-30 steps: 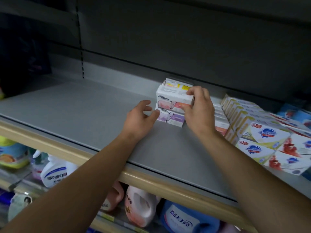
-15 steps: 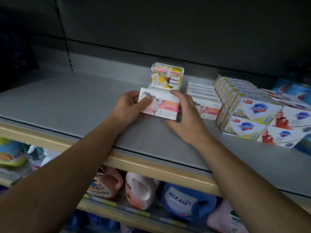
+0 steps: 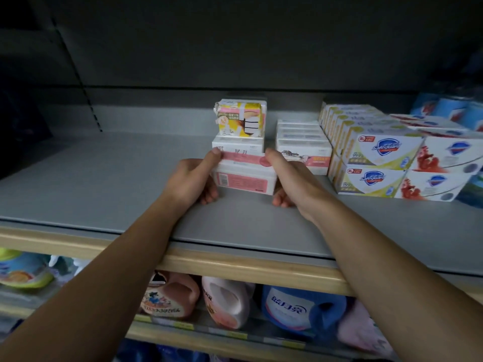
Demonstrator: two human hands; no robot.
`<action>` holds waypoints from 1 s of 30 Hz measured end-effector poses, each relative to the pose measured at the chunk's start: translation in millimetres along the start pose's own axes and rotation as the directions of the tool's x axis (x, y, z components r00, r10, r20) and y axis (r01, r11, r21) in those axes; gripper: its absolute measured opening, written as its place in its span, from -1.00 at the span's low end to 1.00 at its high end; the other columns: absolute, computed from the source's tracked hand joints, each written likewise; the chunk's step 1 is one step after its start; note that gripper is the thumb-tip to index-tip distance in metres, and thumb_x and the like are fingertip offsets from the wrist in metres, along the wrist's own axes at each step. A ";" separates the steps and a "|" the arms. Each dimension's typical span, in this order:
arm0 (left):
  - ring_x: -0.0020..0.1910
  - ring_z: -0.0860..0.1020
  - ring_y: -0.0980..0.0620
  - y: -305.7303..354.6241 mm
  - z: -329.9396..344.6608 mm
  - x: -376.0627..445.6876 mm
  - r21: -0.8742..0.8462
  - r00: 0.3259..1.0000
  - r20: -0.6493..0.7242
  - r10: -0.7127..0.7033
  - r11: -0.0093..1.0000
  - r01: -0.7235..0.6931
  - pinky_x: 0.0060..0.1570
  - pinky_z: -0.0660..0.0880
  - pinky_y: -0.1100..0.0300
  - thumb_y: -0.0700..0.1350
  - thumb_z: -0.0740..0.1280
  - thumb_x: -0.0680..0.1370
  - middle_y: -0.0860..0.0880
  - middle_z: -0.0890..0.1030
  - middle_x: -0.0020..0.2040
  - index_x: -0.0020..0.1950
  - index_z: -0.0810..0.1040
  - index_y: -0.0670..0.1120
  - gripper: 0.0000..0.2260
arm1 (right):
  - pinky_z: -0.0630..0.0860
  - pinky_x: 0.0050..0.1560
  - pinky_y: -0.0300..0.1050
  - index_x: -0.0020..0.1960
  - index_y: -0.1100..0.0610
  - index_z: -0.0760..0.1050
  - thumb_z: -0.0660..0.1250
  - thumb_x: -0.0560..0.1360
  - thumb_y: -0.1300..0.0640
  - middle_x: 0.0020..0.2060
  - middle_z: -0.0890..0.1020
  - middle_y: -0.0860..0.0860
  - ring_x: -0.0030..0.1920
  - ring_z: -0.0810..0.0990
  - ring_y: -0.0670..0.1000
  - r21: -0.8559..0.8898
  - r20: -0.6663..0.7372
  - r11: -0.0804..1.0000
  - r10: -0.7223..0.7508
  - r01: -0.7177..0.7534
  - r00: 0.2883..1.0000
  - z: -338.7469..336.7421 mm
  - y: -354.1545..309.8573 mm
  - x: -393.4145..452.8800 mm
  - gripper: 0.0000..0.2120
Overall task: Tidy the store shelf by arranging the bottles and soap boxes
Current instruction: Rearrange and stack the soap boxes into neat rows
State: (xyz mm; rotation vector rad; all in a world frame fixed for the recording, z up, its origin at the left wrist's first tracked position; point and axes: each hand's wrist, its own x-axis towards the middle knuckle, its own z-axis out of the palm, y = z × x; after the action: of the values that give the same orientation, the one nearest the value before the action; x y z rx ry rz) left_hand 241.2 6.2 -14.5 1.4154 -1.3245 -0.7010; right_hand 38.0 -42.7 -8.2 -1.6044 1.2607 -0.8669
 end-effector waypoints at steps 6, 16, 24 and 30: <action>-0.44 0.55 -0.12 1.4 -0.4 0.2 -0.175 0.999 0.043 0.018 0.984 -0.010 -0.44 0.49 0.16 0.12 0.27 0.56 -0.22 0.62 -0.36 -0.15 0.60 -0.18 -0.63 | 0.52 -0.36 -0.14 -0.17 0.02 0.65 0.38 0.16 -0.18 -0.29 0.67 -0.03 -0.36 0.61 -0.02 0.242 0.068 0.970 -0.033 0.016 0.997 -1.3 -3.2 1.8 -0.64; -0.10 0.68 -0.09 3.8 -1.2 -6.3 -0.195 0.974 -0.004 0.227 0.955 -0.223 -0.11 0.62 0.01 -0.12 0.43 0.48 -0.09 0.70 0.03 0.27 0.54 -0.09 -0.64 | 0.47 0.32 0.00 0.49 -0.04 0.29 0.44 0.47 0.26 0.36 0.47 -0.06 0.25 0.55 -0.03 -0.145 0.053 0.903 -0.401 0.404 0.915 2.2 5.5 -2.1 -0.34; 0.08 0.65 -0.14 7.2 -6.5 -8.0 -0.284 0.965 0.042 0.260 0.929 -0.238 -0.03 0.63 -0.05 -0.32 0.43 0.46 -0.11 0.64 0.19 0.31 0.54 -0.15 -0.59 | 0.42 -0.09 -0.47 0.26 -0.09 0.52 0.44 0.48 0.00 0.01 0.61 -0.25 0.02 0.59 -0.26 -0.215 0.014 0.903 -0.378 0.372 0.926 -3.8 5.2 -4.3 -0.64; 0.04 0.62 -0.06 4.3 -1.9 -7.9 -0.311 0.978 -0.004 0.207 0.930 -0.198 0.06 0.60 0.03 -0.25 0.45 0.43 -0.11 0.64 0.15 0.04 0.63 -0.14 -0.81 | 0.57 0.08 -0.02 0.13 -0.08 0.58 0.56 0.33 0.20 0.03 0.63 -0.10 0.00 0.63 -0.04 -0.214 -0.080 0.871 -0.467 0.443 0.881 0.6 5.0 -3.1 -0.58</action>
State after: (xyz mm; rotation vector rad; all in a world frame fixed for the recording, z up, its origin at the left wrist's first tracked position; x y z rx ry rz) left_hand 239.6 14.8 -11.7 1.0045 -1.2969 -0.7550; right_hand 36.1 -40.0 -13.0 -2.0787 1.0886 -1.1855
